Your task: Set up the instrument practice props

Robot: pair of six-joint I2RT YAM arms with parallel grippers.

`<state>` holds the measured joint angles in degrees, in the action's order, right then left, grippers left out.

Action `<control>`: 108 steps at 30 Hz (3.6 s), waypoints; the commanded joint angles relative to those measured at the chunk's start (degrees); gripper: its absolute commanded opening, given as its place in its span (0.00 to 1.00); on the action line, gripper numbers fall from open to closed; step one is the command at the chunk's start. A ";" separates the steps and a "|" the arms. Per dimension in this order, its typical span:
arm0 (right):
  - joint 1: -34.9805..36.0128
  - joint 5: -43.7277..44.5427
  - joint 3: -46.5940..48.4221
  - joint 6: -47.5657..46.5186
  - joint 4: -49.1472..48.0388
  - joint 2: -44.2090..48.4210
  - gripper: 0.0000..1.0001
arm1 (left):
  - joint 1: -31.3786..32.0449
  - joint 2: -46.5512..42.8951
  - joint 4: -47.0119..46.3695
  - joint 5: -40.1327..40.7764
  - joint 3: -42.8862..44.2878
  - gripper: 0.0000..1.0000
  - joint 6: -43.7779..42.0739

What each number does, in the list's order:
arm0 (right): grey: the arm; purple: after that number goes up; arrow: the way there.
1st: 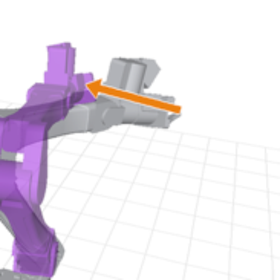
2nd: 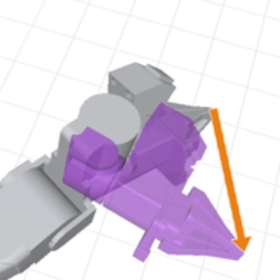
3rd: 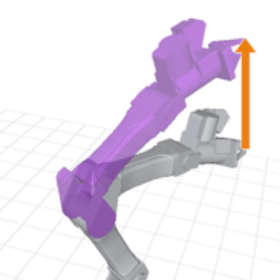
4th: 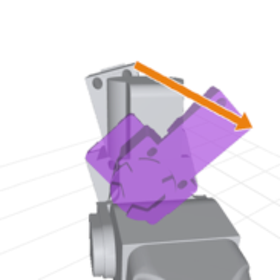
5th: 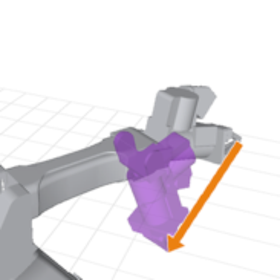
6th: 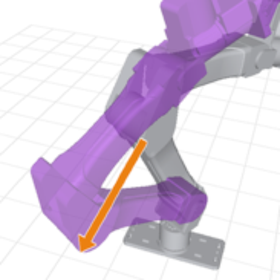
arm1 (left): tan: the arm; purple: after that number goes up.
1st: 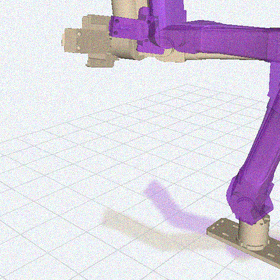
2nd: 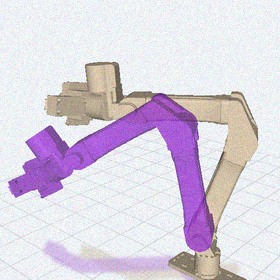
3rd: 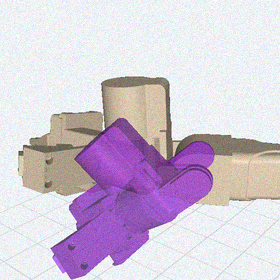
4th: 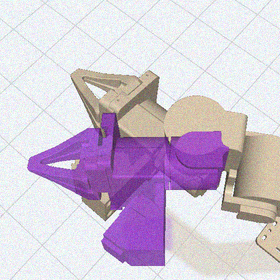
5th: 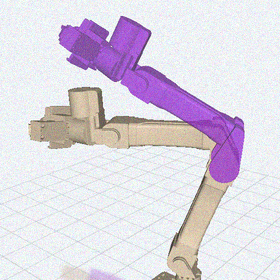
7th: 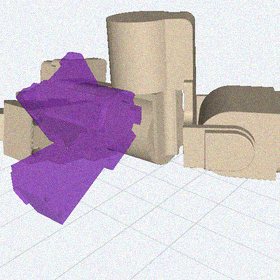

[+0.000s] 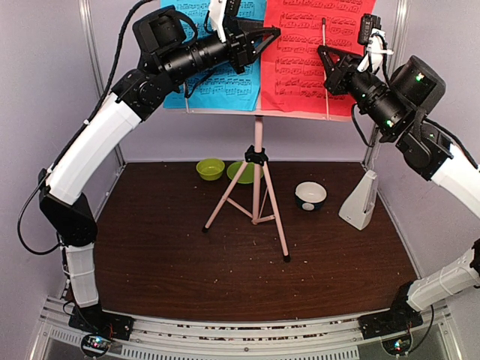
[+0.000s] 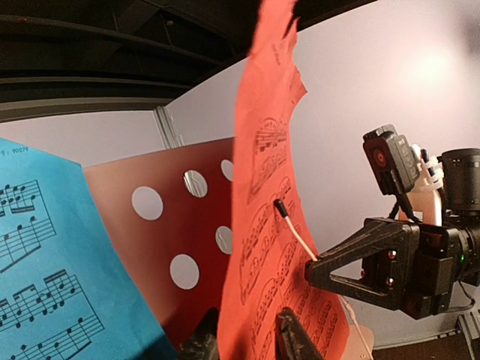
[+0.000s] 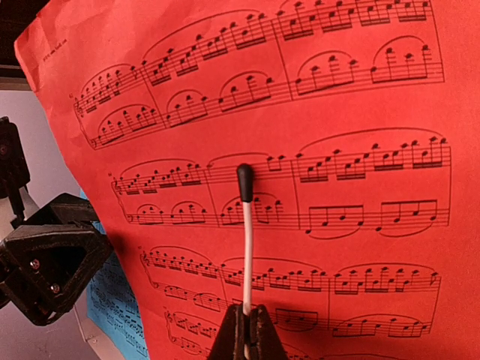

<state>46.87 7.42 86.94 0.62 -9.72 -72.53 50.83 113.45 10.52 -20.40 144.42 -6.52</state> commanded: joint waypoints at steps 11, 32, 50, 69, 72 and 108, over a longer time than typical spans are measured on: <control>-0.03 -0.01 -1.24 1.73 0.85 -0.23 0.16 | -0.29 -4.60 -2.12 2.49 -2.59 0.57 1.12; -0.03 0.98 -1.24 2.85 1.93 3.42 0.61 | -0.29 -18.26 3.62 7.86 -14.88 0.91 2.14; -0.07 7.32 -4.35 6.20 19.22 14.06 0.96 | -10.70 -38.30 14.20 16.09 -38.33 0.98 21.03; -13.89 10.80 -23.33 28.93 52.36 29.35 0.99 | -22.53 -51.72 22.52 17.13 -59.27 0.98 33.59; -21.98 4.88 -26.39 26.14 52.67 28.41 1.00 | -23.57 -52.09 21.32 14.62 -62.34 0.98 33.28; -51.97 -30.24 -6.65 -17.47 50.69 -18.63 0.97 | -32.26 -36.87 14.29 -13.11 -62.07 0.98 26.32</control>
<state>-4.84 -20.73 80.12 -13.52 40.14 -89.86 19.05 75.94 27.46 -31.62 80.34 21.02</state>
